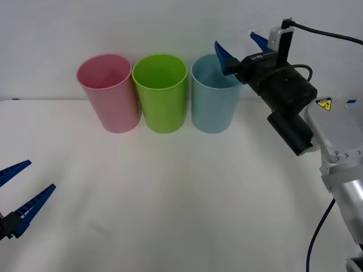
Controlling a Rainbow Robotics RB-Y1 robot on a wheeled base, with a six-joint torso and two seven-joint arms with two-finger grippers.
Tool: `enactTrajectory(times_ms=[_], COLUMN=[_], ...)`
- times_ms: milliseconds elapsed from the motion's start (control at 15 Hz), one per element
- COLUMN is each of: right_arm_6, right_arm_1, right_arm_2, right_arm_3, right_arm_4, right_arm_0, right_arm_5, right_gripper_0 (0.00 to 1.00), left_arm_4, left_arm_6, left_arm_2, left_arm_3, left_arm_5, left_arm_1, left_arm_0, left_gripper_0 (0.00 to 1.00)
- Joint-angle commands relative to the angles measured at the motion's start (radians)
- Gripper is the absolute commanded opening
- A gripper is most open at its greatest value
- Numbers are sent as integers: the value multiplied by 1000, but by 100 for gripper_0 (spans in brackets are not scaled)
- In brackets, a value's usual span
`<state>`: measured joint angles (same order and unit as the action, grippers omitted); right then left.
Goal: Grasp the object on the table and drop it into the matching bin: aluminum can to the light blue bin, PET bottle to the pink bin.
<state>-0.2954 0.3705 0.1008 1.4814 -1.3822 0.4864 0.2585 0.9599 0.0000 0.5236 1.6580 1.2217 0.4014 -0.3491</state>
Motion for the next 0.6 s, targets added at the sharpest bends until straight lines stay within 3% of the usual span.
enactTrajectory(times_ms=[67, 400, 600], right_arm_6=[-5, 2, 18], right_arm_1=[47, 153, 165], right_arm_2=[7, 16, -42], right_arm_3=[108, 313, 388], right_arm_4=[0, 49, 68], right_arm_0=[-100, -313, -437], right_arm_5=[4, 18, 128], right_gripper_0=[100, 100, 100], left_arm_4=[0, 0, 0], left_arm_6=[0, 0, 0], left_arm_2=[0, 0, 0], left_arm_3=[0, 0, 0], left_arm_5=[0, 0, 0], left_arm_1=[0, 0, 0], left_arm_0=[0, 0, 0], left_gripper_0=[100, 100, 100])
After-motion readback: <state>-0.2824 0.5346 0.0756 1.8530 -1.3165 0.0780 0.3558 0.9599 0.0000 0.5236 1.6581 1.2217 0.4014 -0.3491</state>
